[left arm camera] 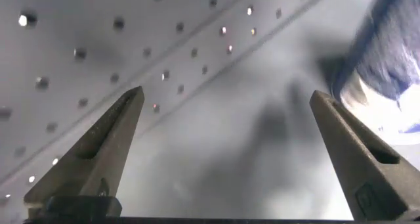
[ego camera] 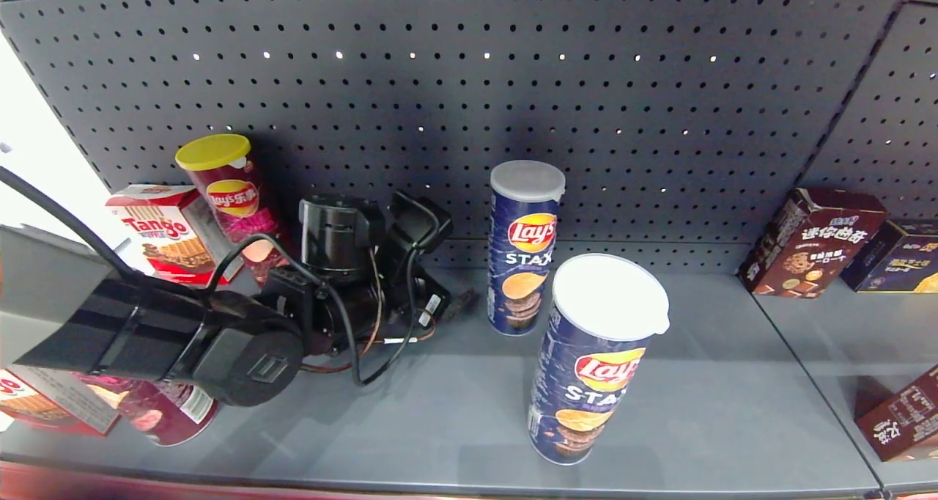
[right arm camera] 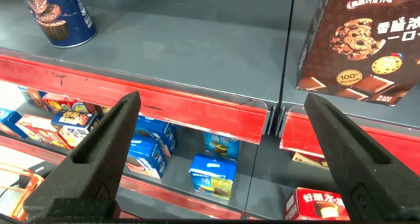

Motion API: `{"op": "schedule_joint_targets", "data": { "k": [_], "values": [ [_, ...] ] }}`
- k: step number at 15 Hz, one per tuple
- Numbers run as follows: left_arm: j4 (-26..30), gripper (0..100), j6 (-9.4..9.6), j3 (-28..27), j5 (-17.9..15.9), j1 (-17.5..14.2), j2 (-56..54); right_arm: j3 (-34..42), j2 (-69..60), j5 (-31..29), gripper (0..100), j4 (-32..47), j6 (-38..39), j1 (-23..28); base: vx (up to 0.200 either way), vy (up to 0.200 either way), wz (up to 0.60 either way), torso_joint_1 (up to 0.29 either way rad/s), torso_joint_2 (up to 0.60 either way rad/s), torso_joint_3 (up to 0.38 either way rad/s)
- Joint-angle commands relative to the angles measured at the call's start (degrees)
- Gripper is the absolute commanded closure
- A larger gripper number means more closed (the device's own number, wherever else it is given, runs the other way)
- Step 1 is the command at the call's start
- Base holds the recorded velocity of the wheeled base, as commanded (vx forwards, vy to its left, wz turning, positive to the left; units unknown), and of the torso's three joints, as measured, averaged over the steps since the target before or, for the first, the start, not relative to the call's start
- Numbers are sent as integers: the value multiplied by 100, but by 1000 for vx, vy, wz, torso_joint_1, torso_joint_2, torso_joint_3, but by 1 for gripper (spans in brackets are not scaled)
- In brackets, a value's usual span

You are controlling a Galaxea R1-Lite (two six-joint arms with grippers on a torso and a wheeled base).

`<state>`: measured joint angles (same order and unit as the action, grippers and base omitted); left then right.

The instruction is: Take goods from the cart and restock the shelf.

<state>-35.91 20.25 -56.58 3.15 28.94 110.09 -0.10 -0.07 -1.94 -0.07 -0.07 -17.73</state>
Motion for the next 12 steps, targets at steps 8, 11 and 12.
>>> {"op": "schedule_joint_targets", "data": {
  "k": [8, 11, 12],
  "values": [
    [-126, 0, -21, 279, -16, 103, -313, 1, 7, 0, 0, -1, -1, -3, 0, 0, 0, 0, 0, 0],
    [-126, 0, -21, 173, -16, 138, -199, 1, 7, 0, 0, -1, -1, -3, 0, 0, 0, 0, 0, 0],
    [-126, 0, -21, 129, -24, 138, -172, 1, 7, 0, 0, -1, -1, -3, 0, 0, 0, 0, 0, 0]
  ]
}}
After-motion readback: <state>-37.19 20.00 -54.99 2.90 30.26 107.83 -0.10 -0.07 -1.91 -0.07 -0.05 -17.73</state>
